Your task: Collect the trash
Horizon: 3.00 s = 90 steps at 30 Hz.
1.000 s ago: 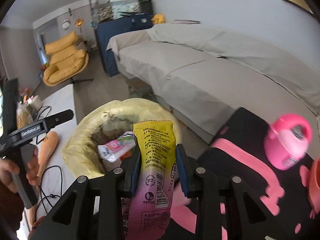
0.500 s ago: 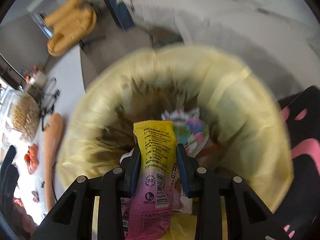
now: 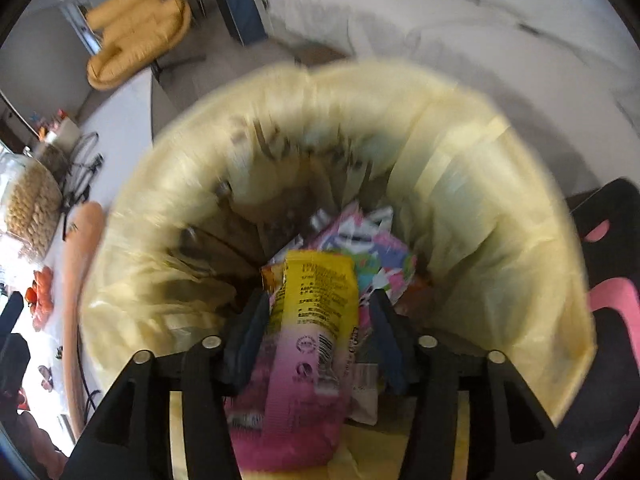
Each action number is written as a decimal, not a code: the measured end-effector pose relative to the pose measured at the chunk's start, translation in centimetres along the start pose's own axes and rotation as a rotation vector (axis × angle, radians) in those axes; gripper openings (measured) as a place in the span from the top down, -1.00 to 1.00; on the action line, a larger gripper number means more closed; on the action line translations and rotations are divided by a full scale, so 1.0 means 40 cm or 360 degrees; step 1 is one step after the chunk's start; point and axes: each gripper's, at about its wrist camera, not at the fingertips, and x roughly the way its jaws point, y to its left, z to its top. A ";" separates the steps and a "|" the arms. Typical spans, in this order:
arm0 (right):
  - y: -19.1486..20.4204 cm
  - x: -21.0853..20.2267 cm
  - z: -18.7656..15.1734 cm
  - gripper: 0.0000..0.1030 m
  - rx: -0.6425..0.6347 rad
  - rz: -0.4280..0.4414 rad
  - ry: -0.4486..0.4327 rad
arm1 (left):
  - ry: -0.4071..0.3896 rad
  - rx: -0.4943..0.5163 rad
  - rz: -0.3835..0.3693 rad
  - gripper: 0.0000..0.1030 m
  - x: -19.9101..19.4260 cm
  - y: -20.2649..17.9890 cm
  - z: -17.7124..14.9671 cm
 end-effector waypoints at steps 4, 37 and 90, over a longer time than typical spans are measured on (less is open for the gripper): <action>-0.013 -0.101 -0.007 -0.10 0.0021 -0.0022 -0.0181 | -0.0019 0.0030 -0.0005 -0.84 -0.032 -0.027 -0.001; 0.002 -0.762 -0.737 -0.98 0.0177 -0.0525 -0.1046 | -0.0336 0.0385 -0.0006 -0.98 -0.574 -0.295 -0.272; 0.024 -0.800 -0.773 -0.98 0.0180 -0.0535 -0.1102 | -0.0365 0.0381 -0.0018 -0.98 -0.630 -0.296 -0.304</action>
